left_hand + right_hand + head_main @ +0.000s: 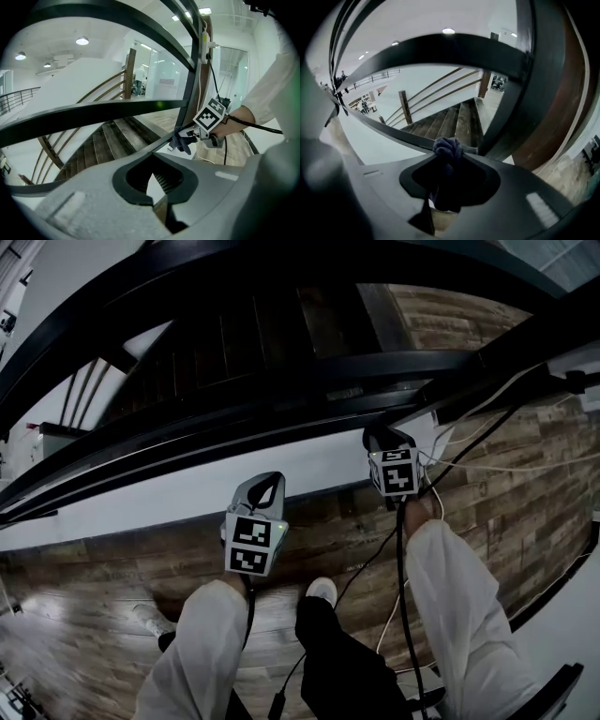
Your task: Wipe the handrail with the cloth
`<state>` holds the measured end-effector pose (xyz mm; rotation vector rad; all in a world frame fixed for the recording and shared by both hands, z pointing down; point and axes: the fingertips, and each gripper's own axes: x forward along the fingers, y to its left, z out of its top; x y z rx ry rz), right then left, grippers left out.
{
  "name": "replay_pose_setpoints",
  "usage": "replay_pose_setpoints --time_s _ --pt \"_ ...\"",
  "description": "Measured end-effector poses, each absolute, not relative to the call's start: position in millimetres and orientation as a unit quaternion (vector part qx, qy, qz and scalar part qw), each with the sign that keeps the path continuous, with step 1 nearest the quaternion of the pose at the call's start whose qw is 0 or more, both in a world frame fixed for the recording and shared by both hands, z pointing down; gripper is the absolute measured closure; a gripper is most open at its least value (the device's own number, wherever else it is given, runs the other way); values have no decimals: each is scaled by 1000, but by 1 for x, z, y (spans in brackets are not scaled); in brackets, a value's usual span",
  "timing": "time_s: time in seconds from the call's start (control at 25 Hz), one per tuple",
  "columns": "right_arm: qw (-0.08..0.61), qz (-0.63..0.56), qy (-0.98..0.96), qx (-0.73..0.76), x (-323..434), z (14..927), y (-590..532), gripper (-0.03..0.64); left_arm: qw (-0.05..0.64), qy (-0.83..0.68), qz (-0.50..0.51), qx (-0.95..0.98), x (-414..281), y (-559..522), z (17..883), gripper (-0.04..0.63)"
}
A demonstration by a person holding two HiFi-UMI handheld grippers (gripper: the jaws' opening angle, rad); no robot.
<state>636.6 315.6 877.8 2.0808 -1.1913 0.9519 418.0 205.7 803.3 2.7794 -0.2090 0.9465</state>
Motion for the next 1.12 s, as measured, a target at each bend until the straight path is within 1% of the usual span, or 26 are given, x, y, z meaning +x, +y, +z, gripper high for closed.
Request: replay_pose_setpoints --time_s 0.16,0.28,0.56,0.8,1.12 --pt "253 331 -478 773 592 839 296 503 99 -70 318 940 403 207 776 596" --pt "236 315 -503 769 555 795 287 503 117 -83 317 937 386 206 748 596" --pt "190 288 -534 772 480 663 276 503 145 -115 285 940 342 186 643 596" --pt "172 244 -545 784 422 536 258 503 134 -137 230 954 303 150 525 595" --pt "140 197 -555 796 337 384 214 503 98 -145 156 972 225 78 371 597"
